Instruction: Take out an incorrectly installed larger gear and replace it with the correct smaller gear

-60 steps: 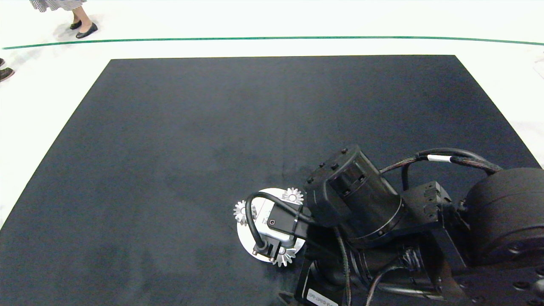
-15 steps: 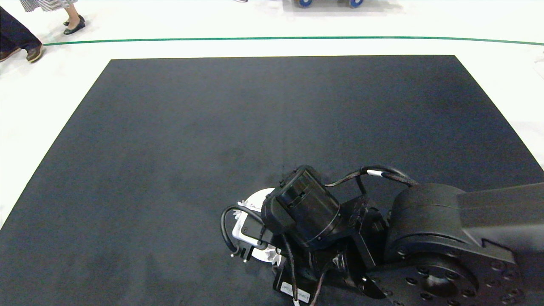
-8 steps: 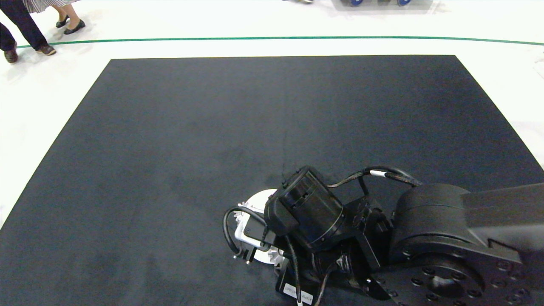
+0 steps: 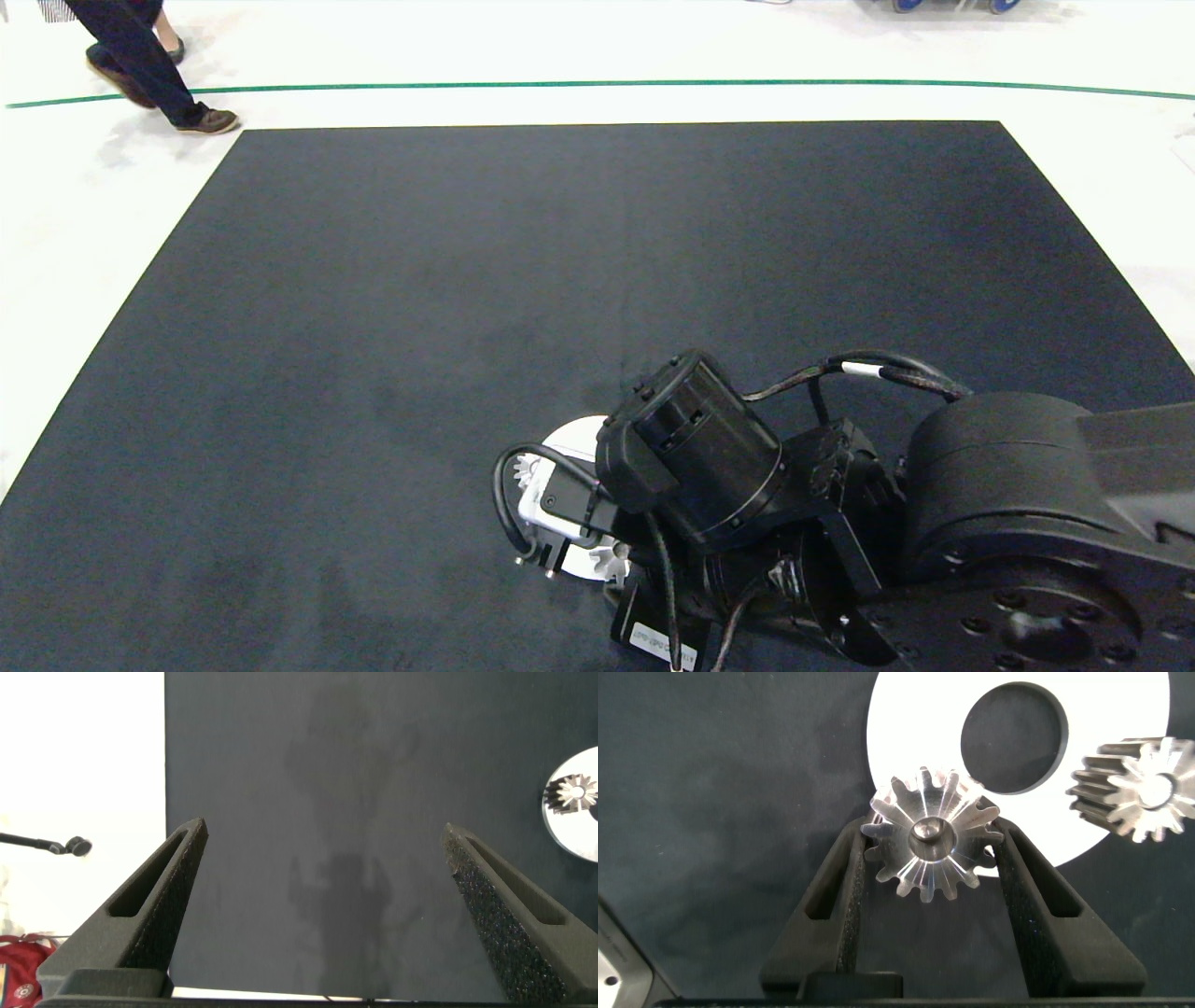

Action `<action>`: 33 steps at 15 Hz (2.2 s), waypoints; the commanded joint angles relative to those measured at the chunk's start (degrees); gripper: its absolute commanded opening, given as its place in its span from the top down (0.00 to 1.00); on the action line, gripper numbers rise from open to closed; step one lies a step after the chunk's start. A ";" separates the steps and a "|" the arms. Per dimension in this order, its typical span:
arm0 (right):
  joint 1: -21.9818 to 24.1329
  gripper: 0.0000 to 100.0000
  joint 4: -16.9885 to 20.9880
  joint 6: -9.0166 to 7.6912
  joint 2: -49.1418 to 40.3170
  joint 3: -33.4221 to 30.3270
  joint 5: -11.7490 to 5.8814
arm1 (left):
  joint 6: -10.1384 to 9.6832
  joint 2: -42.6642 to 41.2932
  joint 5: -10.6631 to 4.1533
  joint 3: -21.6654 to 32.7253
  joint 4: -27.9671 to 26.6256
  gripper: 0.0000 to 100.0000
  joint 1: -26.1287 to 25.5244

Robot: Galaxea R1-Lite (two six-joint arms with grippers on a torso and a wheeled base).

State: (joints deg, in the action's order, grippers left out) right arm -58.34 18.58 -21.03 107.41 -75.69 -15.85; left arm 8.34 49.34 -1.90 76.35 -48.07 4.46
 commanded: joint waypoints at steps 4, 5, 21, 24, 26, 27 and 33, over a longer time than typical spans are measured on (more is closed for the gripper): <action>-0.02 0.75 -0.03 0.02 -4.49 0.81 -0.06 | 0.27 -0.03 -0.03 -0.24 -0.27 0.00 0.02; -0.02 0.75 -0.03 0.02 -5.19 1.16 -0.06 | 0.27 -0.03 -0.03 -0.24 -0.27 0.00 0.02; 17.74 0.75 -0.39 1.08 -14.86 11.53 3.81 | 0.71 -1.17 -0.03 -0.15 -0.27 0.00 0.02; 20.02 0.75 -2.76 1.08 -14.25 12.67 4.95 | 0.71 -1.17 -0.03 -0.15 -0.27 0.00 0.02; 21.17 0.75 -4.43 1.08 -12.84 13.29 5.56 | 0.80 -1.43 -0.03 -0.15 -0.27 0.00 0.02; 21.43 0.75 -5.13 1.08 -12.23 13.55 5.65 | 0.80 -1.43 -0.03 -0.15 -0.27 0.00 0.02; 21.43 0.75 -7.24 0.99 -10.12 14.26 5.56 | 1.07 -1.43 -0.03 -0.15 -0.27 0.00 0.02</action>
State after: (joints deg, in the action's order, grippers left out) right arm -36.90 11.29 -19.90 96.66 -61.44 -10.19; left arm 9.36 47.90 -1.89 76.20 -48.07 4.46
